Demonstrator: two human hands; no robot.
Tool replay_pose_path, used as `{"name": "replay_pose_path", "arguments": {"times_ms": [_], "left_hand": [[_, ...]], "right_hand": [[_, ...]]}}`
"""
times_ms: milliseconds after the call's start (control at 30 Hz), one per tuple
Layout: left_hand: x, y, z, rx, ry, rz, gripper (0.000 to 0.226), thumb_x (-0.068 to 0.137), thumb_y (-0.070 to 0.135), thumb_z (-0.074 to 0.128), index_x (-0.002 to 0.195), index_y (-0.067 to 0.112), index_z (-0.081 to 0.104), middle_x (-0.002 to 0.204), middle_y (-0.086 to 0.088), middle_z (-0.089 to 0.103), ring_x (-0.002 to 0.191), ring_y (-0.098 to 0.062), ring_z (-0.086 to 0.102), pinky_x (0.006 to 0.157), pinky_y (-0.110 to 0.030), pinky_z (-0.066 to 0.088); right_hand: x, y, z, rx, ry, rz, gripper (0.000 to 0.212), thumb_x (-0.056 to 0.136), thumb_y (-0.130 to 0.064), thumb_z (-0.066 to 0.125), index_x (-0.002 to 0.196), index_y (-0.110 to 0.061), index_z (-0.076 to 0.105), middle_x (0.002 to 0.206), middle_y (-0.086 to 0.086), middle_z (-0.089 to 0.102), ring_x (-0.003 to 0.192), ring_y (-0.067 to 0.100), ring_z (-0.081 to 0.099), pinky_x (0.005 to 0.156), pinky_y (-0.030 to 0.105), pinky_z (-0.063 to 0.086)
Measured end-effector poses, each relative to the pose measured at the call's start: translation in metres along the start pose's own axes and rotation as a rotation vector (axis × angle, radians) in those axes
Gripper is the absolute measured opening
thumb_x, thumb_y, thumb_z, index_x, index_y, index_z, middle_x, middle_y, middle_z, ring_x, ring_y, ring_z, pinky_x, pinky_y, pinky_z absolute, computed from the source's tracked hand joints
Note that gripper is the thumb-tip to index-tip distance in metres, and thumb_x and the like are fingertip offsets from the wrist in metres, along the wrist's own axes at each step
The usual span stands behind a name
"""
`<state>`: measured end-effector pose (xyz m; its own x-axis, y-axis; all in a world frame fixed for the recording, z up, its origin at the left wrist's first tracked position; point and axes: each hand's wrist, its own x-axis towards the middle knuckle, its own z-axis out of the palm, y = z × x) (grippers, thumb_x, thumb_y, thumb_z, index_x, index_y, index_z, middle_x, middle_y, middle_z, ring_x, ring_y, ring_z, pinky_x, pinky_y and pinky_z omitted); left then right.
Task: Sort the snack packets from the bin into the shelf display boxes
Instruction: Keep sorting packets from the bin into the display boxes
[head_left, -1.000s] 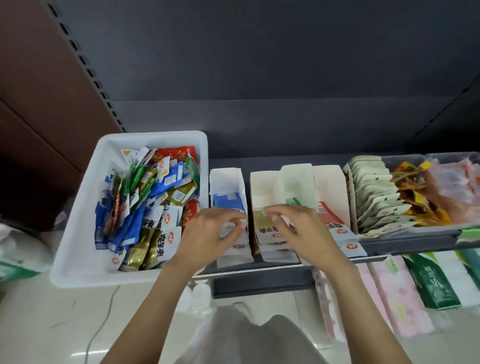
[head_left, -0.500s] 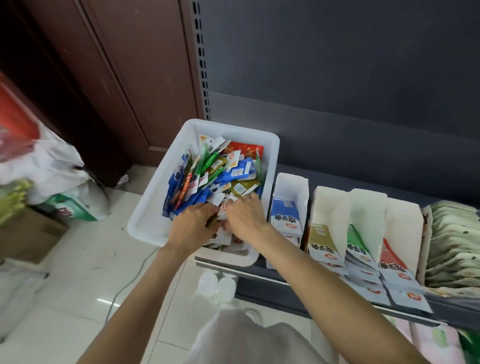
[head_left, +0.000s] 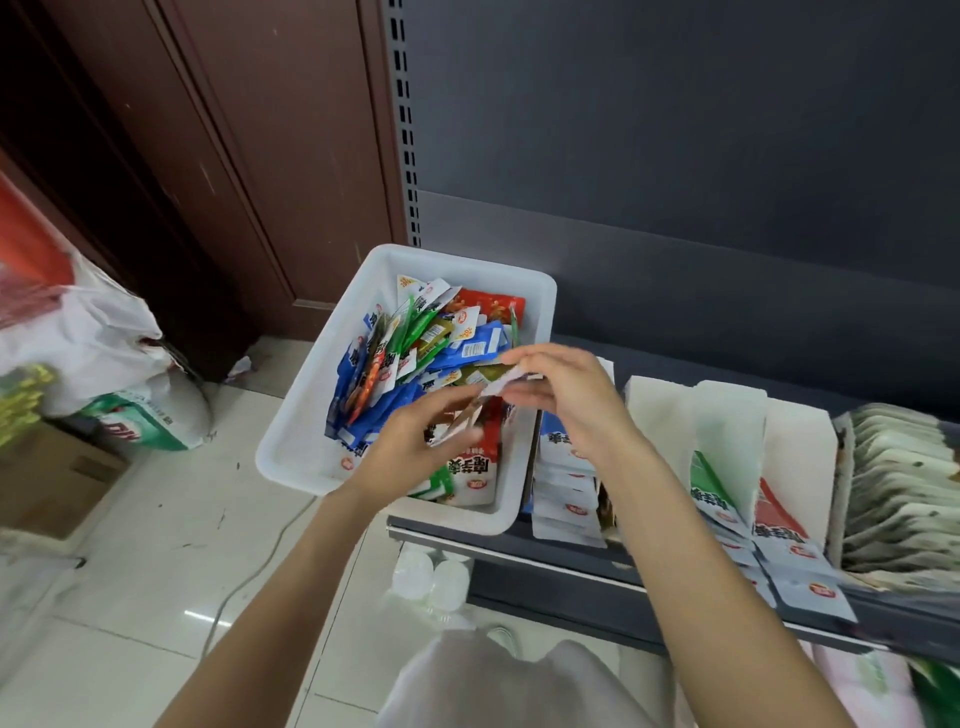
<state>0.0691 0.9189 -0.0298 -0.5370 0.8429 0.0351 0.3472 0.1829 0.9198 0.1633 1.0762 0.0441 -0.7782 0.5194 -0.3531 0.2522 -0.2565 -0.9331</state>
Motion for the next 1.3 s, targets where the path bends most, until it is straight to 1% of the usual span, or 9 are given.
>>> {"name": "replay_pose_path", "arguments": {"times_ms": [133,400,533,767,867,967,1067,1200,1300], "left_hand": [[0.002,0.017,0.006,-0.326,0.281,-0.152,0.019,0.095,0.015,0.052,0.089,-0.001,0.060,0.082,-0.019,0.067,0.072,-0.020,0.068,0.058,-0.022,0.054],[0.011,0.030,0.008,-0.189,0.111,-0.105,0.013,0.092,0.015,0.058,0.087,0.011,0.068,0.075,-0.006,0.071,0.068,-0.017,0.068,0.062,-0.027,0.054],[0.019,0.053,0.024,-0.044,0.018,0.026,0.015,0.087,0.017,0.065,0.076,0.027,0.069,0.070,0.005,0.071,0.061,-0.012,0.068,0.055,-0.024,0.054],[0.050,0.076,0.078,0.024,0.032,0.231,0.012,0.079,0.018,0.074,0.092,0.020,0.073,0.083,0.013,0.071,0.075,0.000,0.066,0.070,-0.015,0.053],[0.060,0.071,0.106,0.179,0.035,0.355,0.015,0.083,0.017,0.070,0.097,0.020,0.073,0.090,0.009,0.072,0.083,-0.001,0.065,0.078,-0.013,0.050],[0.067,0.061,0.128,0.456,-0.017,0.456,0.023,0.082,0.022,0.071,0.106,0.023,0.070,0.101,0.006,0.071,0.096,-0.011,0.063,0.090,-0.027,0.044],[0.069,0.048,0.137,0.652,-0.061,0.471,0.026,0.078,0.023,0.076,0.104,0.023,0.072,0.100,0.003,0.071,0.097,-0.018,0.064,0.094,-0.035,0.041],[0.065,0.030,0.133,0.705,-0.154,0.430,0.028,0.081,0.012,0.070,0.108,0.020,0.070,0.109,0.002,0.069,0.108,-0.018,0.060,0.107,-0.036,0.031],[0.062,0.021,0.129,0.693,-0.218,0.439,0.033,0.083,0.011,0.067,0.115,0.018,0.066,0.123,0.002,0.063,0.121,-0.018,0.052,0.112,-0.035,0.020]], "right_hand": [[-0.006,0.002,-0.016,0.182,0.015,0.061,0.022,0.096,-0.022,0.053,0.095,-0.006,0.069,0.078,0.004,0.070,0.072,0.014,0.070,0.060,0.020,0.055],[-0.013,0.010,-0.028,-0.207,0.054,-0.079,0.029,0.090,-0.028,0.063,0.116,-0.015,0.060,0.099,-0.001,0.067,0.082,0.011,0.066,0.059,0.022,0.053],[-0.034,0.007,-0.051,-0.396,0.066,-0.241,0.009,0.090,-0.019,0.063,0.099,-0.017,0.062,0.086,-0.001,0.067,0.060,0.002,0.062,0.050,0.020,0.050],[-0.093,0.022,-0.133,-0.314,0.549,-0.410,0.005,0.092,-0.015,0.060,0.092,-0.013,0.064,0.080,-0.007,0.068,0.071,0.008,0.066,0.065,0.034,0.059],[-0.112,0.034,-0.152,-0.502,0.751,-0.478,0.009,0.092,-0.029,0.060,0.090,-0.021,0.063,0.076,-0.002,0.068,0.066,0.015,0.067,0.062,0.043,0.056],[-0.115,0.051,-0.151,-0.795,0.872,-0.566,0.018,0.091,-0.034,0.060,0.094,-0.017,0.067,0.072,0.003,0.069,0.059,0.020,0.062,0.055,0.031,0.051],[-0.103,0.072,-0.135,-0.923,0.852,-0.633,0.010,0.090,-0.018,0.064,0.094,-0.012,0.071,0.079,0.000,0.071,0.062,0.011,0.063,0.057,0.011,0.040],[-0.079,0.106,-0.124,-1.234,0.624,-0.580,0.027,0.070,0.002,0.075,0.090,-0.017,0.071,0.084,-0.001,0.072,0.066,0.017,0.067,0.057,0.024,0.054],[-0.075,0.121,-0.126,-1.437,0.444,-0.551,0.019,0.080,-0.017,0.058,0.089,-0.025,0.073,0.093,-0.011,0.072,0.084,0.014,0.065,0.076,0.029,0.041]]}}
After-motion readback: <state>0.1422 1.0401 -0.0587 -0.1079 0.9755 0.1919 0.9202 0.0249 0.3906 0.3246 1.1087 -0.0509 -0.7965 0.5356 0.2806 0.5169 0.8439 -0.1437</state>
